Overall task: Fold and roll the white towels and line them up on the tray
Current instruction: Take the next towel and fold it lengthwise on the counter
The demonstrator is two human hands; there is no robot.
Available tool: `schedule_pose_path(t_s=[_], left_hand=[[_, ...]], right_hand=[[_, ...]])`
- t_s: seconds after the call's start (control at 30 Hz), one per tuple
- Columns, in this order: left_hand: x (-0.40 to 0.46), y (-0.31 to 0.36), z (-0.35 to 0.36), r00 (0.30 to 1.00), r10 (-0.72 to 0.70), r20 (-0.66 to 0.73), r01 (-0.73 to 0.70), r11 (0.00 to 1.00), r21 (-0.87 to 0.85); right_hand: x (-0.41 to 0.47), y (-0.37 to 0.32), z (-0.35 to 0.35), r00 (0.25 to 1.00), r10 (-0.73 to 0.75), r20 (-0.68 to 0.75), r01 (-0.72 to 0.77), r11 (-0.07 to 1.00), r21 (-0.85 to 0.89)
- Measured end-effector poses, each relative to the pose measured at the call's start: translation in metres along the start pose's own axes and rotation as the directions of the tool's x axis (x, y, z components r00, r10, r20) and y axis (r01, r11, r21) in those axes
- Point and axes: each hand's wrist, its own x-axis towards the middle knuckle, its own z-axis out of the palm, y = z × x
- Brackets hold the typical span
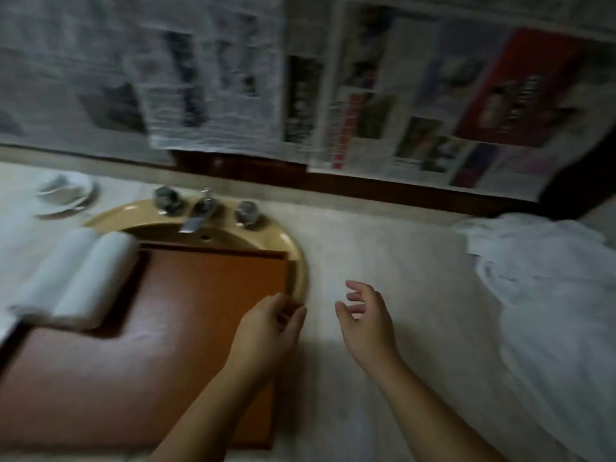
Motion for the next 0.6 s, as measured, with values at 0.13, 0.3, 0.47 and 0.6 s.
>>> schedule_pose_path(t_s=[0.13, 0.3, 0.47, 0.6], left_hand=[[0.019, 0.073, 0.088, 0.992, 0.095, 0.078, -0.095, 0.995, -0.005], [0.029, 0.178, 0.206, 0.941, 0.246, 0.234, -0.237, 0.969, -0.064], [0.031, 0.259, 0.301, 0.860, 0.355, 0.367, -0.347, 0.934, -0.089], [0.044, 0.308, 0.355, 0.801, 0.429, 0.418, -0.454, 0.890, -0.044]], right_hand=[[0.005, 0.057, -0.113, 0.989, 0.051, -0.142, -0.065, 0.993, -0.097], [0.008, 0.126, -0.254, 0.937, 0.042, -0.346, -0.143, 0.951, -0.274], [0.002, 0.170, -0.363, 0.854, 0.006, -0.520, -0.274, 0.855, -0.440], [0.012, 0.200, -0.426, 0.816, 0.018, -0.578, -0.380, 0.770, -0.512]])
